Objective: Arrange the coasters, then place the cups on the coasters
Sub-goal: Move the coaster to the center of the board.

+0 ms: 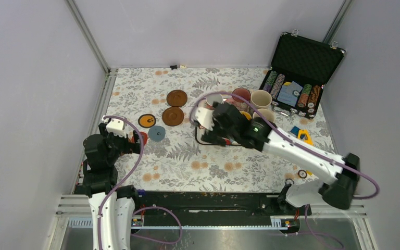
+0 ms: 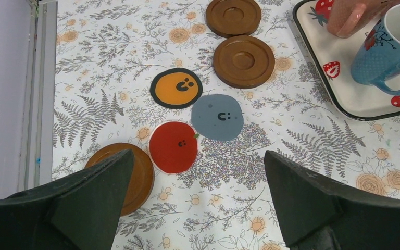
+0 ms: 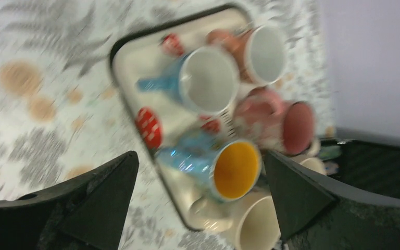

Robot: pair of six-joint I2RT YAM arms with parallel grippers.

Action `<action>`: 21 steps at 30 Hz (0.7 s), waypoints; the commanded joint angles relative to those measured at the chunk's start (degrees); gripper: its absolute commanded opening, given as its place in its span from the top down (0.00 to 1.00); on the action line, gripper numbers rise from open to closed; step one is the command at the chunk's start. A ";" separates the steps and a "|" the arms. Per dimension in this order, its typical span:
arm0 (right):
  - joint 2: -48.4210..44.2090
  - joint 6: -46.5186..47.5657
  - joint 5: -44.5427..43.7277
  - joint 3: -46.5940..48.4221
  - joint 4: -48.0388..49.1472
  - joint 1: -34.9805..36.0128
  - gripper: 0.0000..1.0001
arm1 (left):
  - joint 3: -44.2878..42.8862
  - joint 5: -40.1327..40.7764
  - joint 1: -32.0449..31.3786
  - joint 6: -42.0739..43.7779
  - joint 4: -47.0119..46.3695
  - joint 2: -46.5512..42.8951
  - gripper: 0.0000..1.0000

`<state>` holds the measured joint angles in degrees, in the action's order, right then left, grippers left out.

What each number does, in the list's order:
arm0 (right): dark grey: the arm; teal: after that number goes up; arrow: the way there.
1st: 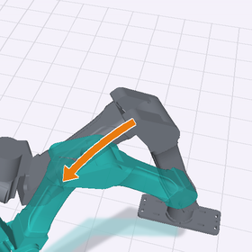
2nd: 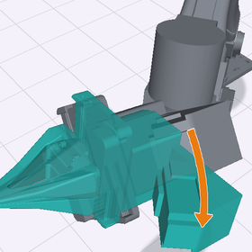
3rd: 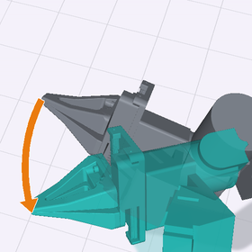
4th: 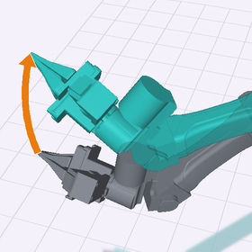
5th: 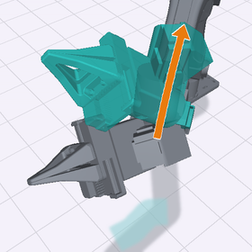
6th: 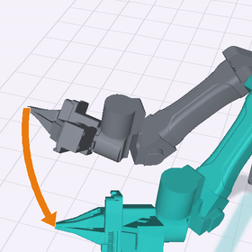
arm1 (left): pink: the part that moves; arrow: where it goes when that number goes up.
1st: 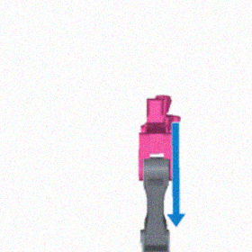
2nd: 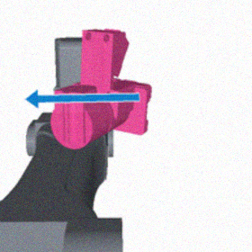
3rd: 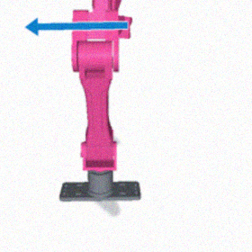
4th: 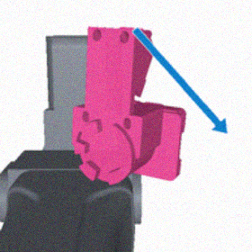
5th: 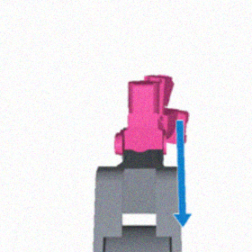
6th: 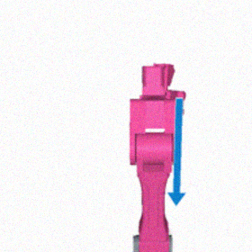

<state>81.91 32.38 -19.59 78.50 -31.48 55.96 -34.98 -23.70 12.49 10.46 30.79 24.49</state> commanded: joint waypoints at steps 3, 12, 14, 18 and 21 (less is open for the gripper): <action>-17.84 -1.19 18.03 -15.32 3.11 -4.58 0.02 | -1.04 -1.22 0.25 -0.58 -1.09 0.74 0.01; -4.57 -13.24 7.48 -8.11 7.77 -8.42 0.02 | -0.41 -2.49 0.33 0.13 -1.38 0.03 0.01; -0.19 -14.73 4.34 -1.86 2.27 -8.47 0.02 | 0.19 -3.10 0.34 0.66 -1.77 -0.46 0.01; 1.76 -14.52 4.36 0.56 1.70 -8.50 0.02 | -0.47 -0.89 0.46 0.11 -1.11 -1.13 0.01; 0.89 -13.33 4.72 -4.07 4.82 -8.46 0.02 | 0.48 -2.43 0.52 0.36 -2.07 -1.44 0.01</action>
<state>84.71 19.75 -12.97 76.14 -28.75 47.86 -34.98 -24.43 12.60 10.52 30.89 23.92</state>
